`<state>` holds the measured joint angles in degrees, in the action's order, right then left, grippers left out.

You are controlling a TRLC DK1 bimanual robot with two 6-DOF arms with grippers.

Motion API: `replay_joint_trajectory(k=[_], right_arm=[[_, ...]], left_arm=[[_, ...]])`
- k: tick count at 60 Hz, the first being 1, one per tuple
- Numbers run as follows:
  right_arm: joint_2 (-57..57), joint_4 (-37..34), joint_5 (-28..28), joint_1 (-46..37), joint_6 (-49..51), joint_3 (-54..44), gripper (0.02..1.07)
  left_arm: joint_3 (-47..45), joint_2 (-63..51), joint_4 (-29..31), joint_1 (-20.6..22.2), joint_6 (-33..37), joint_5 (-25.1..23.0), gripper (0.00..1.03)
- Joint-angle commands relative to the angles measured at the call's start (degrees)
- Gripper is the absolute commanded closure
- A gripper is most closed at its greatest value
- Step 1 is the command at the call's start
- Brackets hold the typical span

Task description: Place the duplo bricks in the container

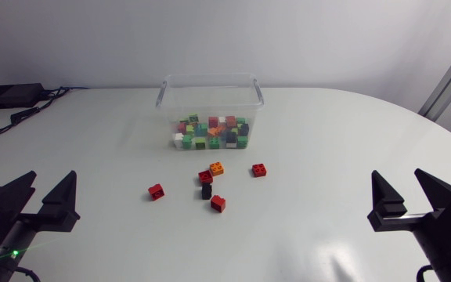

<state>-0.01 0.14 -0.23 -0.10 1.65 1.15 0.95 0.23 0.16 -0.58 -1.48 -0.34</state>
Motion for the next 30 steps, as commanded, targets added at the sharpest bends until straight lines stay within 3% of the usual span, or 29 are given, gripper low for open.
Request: replay_joint_trajectory(k=[1, 25, 30], right_arm=[[-0.34, -0.41, -0.21, 0.36, -1.21, -1.24, 0.06], [-0.43, -0.49, -0.21, 1.07, -1.12, -1.24, 0.06], [-0.34, -0.41, -0.21, 1.07, -1.21, -0.53, 0.06]], left_arm=[[-0.86, 0.56, 0.19, 0.23, -0.02, 0.25, 0.04], [-0.25, 0.74, -1.83, -0.3, -0.46, 0.25, 0.04], [1.69, 0.65, -1.57, -2.5, -1.34, 0.25, 0.05]])
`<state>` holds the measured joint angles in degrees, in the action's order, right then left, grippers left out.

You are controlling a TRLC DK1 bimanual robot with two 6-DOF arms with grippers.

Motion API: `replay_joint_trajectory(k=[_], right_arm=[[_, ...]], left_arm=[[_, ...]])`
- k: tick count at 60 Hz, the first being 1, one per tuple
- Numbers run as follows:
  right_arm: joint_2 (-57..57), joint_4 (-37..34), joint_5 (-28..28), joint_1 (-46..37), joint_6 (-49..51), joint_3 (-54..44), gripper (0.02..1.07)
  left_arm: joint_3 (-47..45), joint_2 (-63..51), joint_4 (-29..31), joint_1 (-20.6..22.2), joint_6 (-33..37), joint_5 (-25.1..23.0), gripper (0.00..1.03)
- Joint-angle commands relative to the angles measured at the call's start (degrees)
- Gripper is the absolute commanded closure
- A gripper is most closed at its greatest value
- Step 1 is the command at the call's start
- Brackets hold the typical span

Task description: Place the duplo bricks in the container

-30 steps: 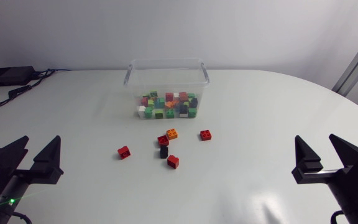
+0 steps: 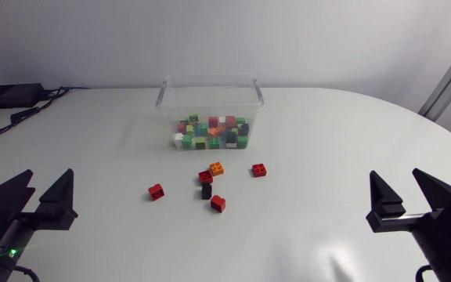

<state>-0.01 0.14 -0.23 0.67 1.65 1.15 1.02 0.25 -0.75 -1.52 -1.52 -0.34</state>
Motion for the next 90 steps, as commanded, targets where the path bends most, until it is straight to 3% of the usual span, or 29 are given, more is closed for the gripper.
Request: replay_joint_trajectory(k=[1, 13, 22, 34, 53, 60, 70, 90], right_arm=[[-0.34, -0.76, -0.21, 0.3, -1.3, 0.0, 0.06], [0.1, -3.75, -0.21, 0.65, -1.3, 5.18, 0.06], [5.81, -4.19, -0.39, 0.65, -1.21, 10.37, 0.06], [20.75, -4.36, -0.47, 1.44, -1.3, 19.24, 0.06], [39.91, -13.59, -0.39, 3.2, -3.06, 32.6, 0.06], [46.59, -18.51, -0.12, 4.34, -3.06, 37.44, 0.06], [52.22, -22.91, -1.7, 5.05, -1.47, 41.74, 0.06], [65.93, -33.01, -2.67, 6.8, 4.94, 52.73, 0.06]], left_arm=[[2.41, 0.54, -0.04, -1.73, -1.29, 0.25, 0.05], [8.65, -3.85, 1.63, -1.29, -1.03, 0.16, 0.05], [17.0, -16.42, 3.65, -0.41, -1.21, 0.08, 0.05], [30.54, -36.02, 13.59, 1.78, -0.94, -0.1, 0.1], [40.91, -49.73, 22.73, 6.7, 1.61, -0.54, 0.1], [44.6, -55.62, 25.71, 8.81, 5.3, -0.54, 0.1], [49.52, -65.99, 29.58, 12.51, 17.43, -0.54, 0.1], [62.79, -86.12, 41.36, 16.46, 27.1, -0.54, 0.09]])
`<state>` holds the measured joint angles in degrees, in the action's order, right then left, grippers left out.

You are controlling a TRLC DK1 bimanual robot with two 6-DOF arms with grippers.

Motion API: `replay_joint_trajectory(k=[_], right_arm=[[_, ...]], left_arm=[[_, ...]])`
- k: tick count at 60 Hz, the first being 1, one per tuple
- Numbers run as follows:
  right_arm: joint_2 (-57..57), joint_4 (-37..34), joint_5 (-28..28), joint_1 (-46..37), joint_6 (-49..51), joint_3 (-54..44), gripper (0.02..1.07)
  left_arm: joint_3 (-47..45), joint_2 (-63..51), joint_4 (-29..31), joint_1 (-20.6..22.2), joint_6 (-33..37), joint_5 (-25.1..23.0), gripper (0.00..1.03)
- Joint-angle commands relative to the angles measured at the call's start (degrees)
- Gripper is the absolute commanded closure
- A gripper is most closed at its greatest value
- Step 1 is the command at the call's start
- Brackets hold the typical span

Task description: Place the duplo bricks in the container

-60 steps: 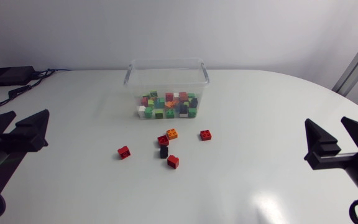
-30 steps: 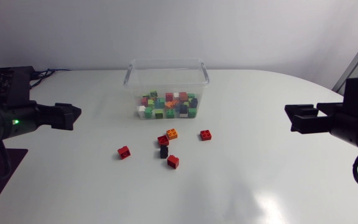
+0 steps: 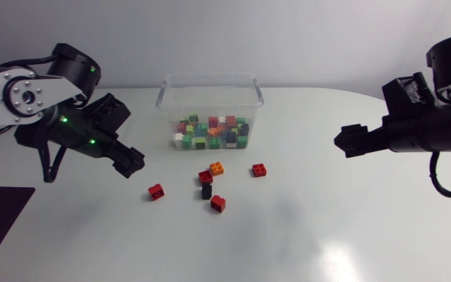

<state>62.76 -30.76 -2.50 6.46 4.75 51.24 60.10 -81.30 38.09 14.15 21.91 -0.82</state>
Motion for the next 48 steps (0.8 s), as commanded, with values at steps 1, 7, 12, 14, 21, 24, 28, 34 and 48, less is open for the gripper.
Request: replay_joint_trajectory(k=[1, 7, 12, 14, 21, 24, 28, 34, 48], right_arm=[[3.68, -2.46, -0.4, 1.19, 1.75, 2.98, 0.06], [7.37, -5.18, -0.49, 1.98, 1.75, 6.06, 0.06], [9.48, -6.33, -0.49, 2.86, 1.57, 7.82, 0.06], [9.92, -6.5, -0.49, 2.86, 1.57, 8.08, 0.06], [13.88, -7.91, -1.72, 3.47, 3.16, 10.54, 0.06], [15.46, -8.88, -1.72, 4.09, 3.68, 11.42, 0.06], [17.22, -9.23, -1.72, 4.79, 3.77, 12.04, 0.06], [19.68, -9.23, -1.8, 6.02, 4.12, 12.57, 0.06], [24.51, -8.44, -1.72, 8.39, 4.83, 13.44, 0.07]], left_arm=[[4.42, -5.45, 3.13, 1.05, 4.1, -0.06, 0.09], [6.96, -10.46, 5.51, 2.37, 6.83, -0.06, 0.1], [8.2, -13.71, 6.74, 3.43, 8.23, -0.06, 0.11], [8.72, -15.12, 7.27, 3.69, 9.03, -0.06, 0.12], [9.6, -18.55, 7.71, 4.3, 11.57, -0.06, 0.14], [9.78, -19.87, 7.79, 4.48, 12.72, 0.03, 0.16], [10.13, -21.71, 7.79, 4.39, 14.12, 0.12, 0.17], [11.01, -23.91, 7.79, 3.95, 15.97, 0.2, 0.21], [12.24, -28.13, 7.79, 3.34, 18.17, 0.2, 0.34]])
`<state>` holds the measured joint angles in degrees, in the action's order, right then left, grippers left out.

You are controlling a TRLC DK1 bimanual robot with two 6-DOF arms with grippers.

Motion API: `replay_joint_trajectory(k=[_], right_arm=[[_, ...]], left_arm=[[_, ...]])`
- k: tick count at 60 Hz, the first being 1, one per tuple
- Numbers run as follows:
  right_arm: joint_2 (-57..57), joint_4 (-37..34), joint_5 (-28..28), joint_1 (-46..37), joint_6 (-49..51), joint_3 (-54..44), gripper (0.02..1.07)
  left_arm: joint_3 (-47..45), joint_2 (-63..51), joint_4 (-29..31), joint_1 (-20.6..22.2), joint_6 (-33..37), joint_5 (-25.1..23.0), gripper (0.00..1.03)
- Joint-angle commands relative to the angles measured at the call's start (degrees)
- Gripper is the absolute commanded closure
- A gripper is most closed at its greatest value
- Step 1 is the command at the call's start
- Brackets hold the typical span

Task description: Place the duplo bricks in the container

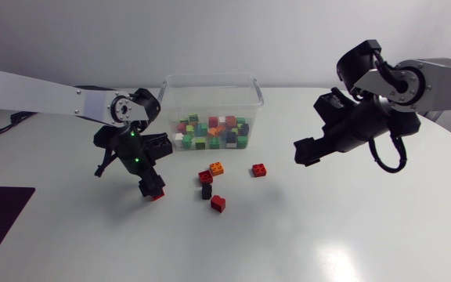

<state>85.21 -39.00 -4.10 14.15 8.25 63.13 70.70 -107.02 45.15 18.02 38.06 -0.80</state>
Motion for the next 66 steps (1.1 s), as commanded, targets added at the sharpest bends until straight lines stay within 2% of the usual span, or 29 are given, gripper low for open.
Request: replay_joint_trajectory(k=[1, 4, 15, 21, 23, 29, 36, 42, 66], right_arm=[[2.33, -0.11, -0.12, 0.88, 1.33, 1.64, 0.07], [3.21, 0.16, -0.03, 1.23, 1.24, 1.91, 0.07], [6.02, 0.86, 0.58, 3.07, 0.8, 2.87, 0.07], [7.43, 2.18, 0.58, 3.95, 0.36, 2.96, 0.1], [8.31, 2.44, 0.58, 4.3, -0.08, 3.22, 0.1], [10.5, 3.14, 0.58, 5.01, -1.31, 4.1, 0.1], [13.49, 3.58, 0.67, 6.06, -3.07, 6.12, 0.1], [16.39, 3.58, 1.37, 7.29, -4.21, 8.06, 0.11], [29.93, 0.42, 3.48, 9.84, -8.25, 17.73, 0.13]], left_arm=[[1.73, -2.67, 0.73, -0.62, 2.1, 0.18, 0.34], [2.17, -3.46, 0.73, -0.88, 2.19, 0.09, 0.38], [3.31, -5.65, 0.73, -0.97, 2.28, 0.18, 0.39], [3.57, -6.18, 0.82, -0.88, 2.19, 0.18, 0.48], [3.75, -6.44, 0.82, -0.97, 2.19, 0.18, 0.54], [4.54, -7.76, 1.08, -1.59, 2.1, 0.09, 0.6], [6.47, -10.58, 5.04, -2.2, 1.93, 0.09, 0.68], [6.91, -11.1, 6.18, -2.29, 1.84, 0.01, 0.71], [7.61, 1.38, 9.87, -1.5, 0.87, -4.56, 0.72]])
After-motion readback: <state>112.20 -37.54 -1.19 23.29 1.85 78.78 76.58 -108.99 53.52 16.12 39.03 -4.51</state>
